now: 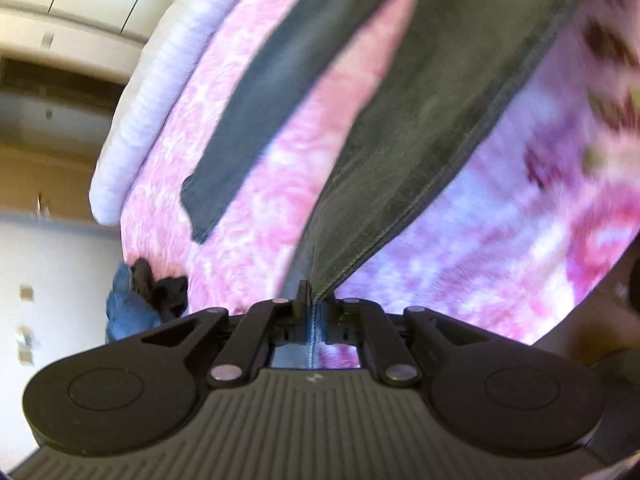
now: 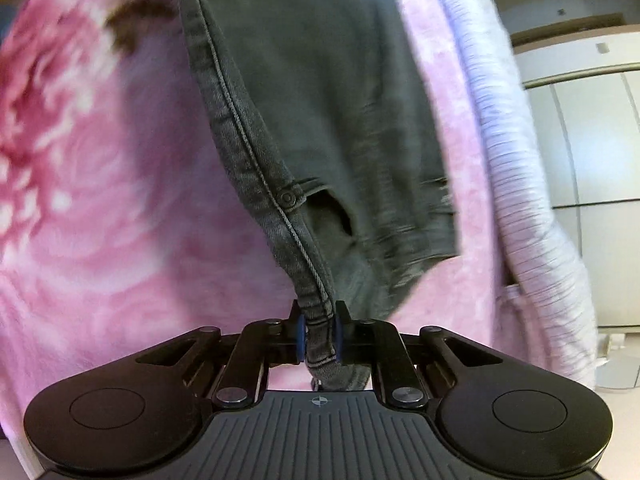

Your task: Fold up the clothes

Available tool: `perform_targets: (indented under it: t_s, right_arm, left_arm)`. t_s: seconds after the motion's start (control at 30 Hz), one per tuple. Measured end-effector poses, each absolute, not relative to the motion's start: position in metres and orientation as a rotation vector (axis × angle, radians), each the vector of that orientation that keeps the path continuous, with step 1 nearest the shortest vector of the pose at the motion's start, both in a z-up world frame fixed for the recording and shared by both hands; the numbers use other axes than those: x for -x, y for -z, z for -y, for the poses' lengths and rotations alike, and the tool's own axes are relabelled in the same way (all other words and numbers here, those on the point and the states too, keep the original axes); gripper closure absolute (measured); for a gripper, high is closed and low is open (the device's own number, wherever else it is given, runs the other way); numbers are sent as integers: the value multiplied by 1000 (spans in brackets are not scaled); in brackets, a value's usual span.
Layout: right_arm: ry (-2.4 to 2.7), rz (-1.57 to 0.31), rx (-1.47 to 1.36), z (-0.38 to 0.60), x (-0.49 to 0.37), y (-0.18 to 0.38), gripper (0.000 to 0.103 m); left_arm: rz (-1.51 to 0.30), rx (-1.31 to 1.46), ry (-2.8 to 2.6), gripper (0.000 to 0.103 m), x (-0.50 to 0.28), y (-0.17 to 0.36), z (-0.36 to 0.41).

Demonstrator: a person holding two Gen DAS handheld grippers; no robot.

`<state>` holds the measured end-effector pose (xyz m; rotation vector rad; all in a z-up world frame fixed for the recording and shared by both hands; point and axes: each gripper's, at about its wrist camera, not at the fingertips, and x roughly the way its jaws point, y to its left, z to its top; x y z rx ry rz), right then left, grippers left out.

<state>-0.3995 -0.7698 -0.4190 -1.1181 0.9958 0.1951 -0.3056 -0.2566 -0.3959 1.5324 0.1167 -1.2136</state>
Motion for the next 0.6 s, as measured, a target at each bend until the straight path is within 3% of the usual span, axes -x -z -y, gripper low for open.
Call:
perform_targets:
  t_s: [0.33, 0.6]
  right_arm:
    - [-138, -920, 1121, 782, 292, 307, 92]
    - [-125, -1082, 1068, 794, 154, 310, 92]
  left_arm:
    - [-251, -1506, 1343, 99, 254, 271, 353]
    - [-450, -1616, 1540, 99, 203, 280, 490]
